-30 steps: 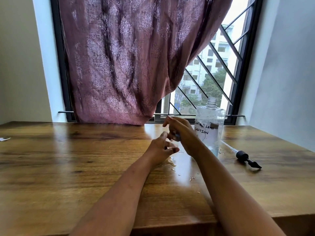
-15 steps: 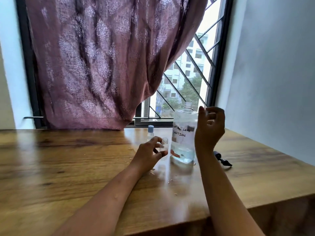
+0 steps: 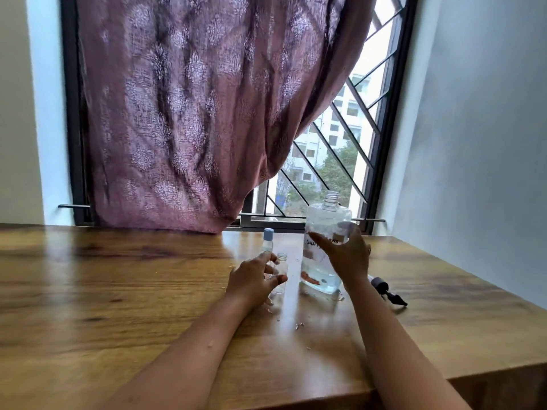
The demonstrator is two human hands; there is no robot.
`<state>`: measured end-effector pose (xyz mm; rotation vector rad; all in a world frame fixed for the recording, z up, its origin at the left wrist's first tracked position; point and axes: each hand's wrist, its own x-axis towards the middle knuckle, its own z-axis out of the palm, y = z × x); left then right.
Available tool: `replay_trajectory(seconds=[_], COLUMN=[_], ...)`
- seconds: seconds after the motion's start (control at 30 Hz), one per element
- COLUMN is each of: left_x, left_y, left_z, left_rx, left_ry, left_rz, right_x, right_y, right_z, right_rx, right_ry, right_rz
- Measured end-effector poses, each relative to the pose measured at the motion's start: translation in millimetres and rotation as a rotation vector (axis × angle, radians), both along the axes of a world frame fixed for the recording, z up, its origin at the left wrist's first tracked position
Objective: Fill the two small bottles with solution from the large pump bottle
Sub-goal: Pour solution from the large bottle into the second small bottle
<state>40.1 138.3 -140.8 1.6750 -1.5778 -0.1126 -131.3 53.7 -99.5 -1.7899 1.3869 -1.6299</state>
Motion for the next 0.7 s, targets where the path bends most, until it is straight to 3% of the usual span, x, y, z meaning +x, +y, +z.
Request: replay_trajectory(seconds=[0.17, 0.7], left_x=[2.4, 7.8], left_y=[-3.5, 6.1], left_z=[-2.4, 0.3], left_rx=[0.010, 0.041], left_ry=[0.003, -0.005], left_rz=[0.011, -0.002], right_x=[2.6, 11.8], right_y=[3.4, 18.2], right_z=[-9.5, -22.3], right_rx=[-0.387, -0.524], right_ry=[0.371, 0.863], right_rz=[-0.168, -0.348])
